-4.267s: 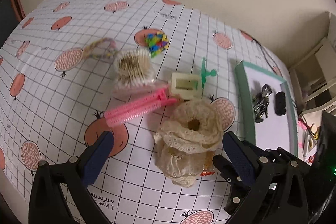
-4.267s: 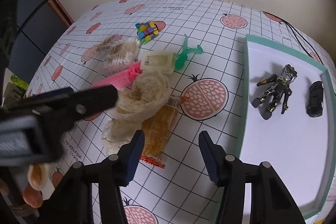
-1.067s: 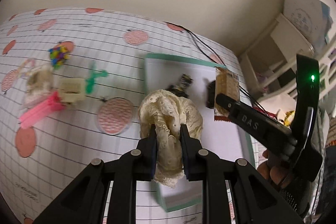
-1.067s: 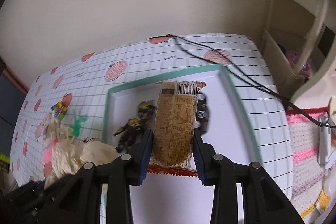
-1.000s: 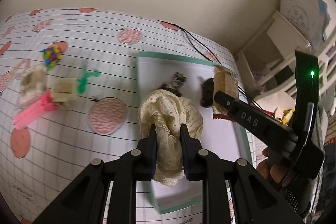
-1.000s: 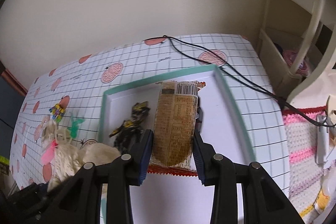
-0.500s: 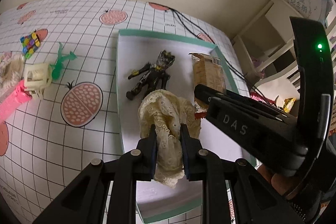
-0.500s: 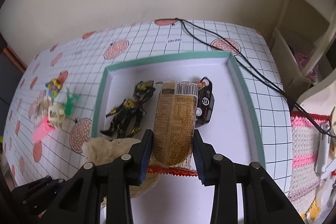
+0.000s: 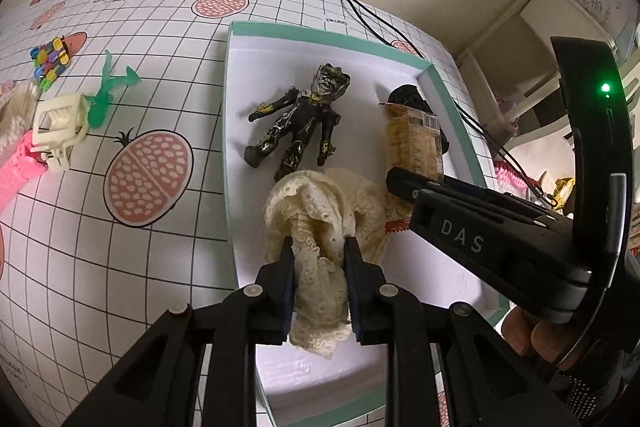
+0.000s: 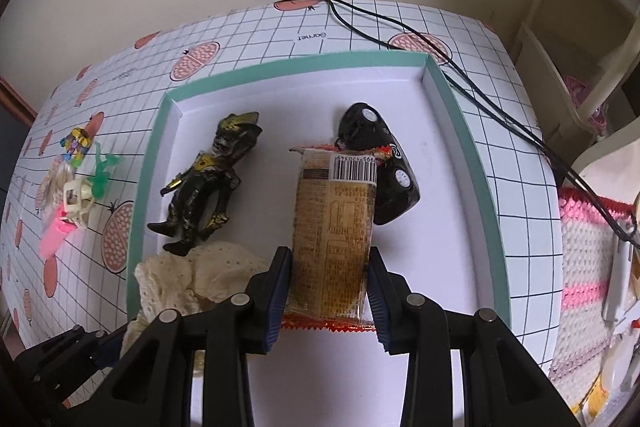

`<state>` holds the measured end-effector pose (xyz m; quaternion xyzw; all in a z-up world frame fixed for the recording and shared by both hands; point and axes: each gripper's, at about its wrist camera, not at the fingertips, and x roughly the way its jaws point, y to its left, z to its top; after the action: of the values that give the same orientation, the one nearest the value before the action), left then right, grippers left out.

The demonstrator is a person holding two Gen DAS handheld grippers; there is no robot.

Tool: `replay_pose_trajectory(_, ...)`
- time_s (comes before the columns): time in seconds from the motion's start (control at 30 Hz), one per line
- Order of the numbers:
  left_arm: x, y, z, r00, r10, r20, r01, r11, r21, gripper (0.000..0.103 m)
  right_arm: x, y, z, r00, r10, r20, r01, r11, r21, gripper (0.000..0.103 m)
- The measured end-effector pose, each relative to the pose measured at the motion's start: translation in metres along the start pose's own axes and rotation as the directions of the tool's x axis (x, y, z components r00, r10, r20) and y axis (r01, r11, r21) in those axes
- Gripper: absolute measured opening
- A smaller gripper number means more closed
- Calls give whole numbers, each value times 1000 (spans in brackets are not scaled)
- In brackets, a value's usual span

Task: Organize objects
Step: 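Carry the lace cloth and snack bar into the tray and release both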

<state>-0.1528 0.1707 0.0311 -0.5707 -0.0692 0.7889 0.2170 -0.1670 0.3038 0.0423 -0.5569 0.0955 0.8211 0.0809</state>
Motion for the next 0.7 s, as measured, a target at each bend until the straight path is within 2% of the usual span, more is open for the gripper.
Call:
replay_pose_trajectory(0.1,3,0,0,1000,12,-7,-12,1000,4,25,4,-1,-1,1000,-2,-8,2,1000,-1,39)
replay_pose_trajectory(0.27,7,2,0,999,21,-24,-21,1000,1,35,6,-2,-2,1000,2,-15,-2,1000,6,40)
replay_pose_trajectory(0.5,2,-2,0,1000,2,-27,-2,1000,13,53,2,-1,0,1000,4,-9,-3,1000,9,42)
replay_pose_trajectory(0.57,0,-4,2,1000,10,-25,-9,1000,18,54,-2,0,2,1000,14,-4,-14,1000,3,48)
replay_pose_trajectory(0.7,-8,-5,6,1000,6,-22,-5,1000,19,56,-15,1,6,999,24,26,-24,1000,-1,49)
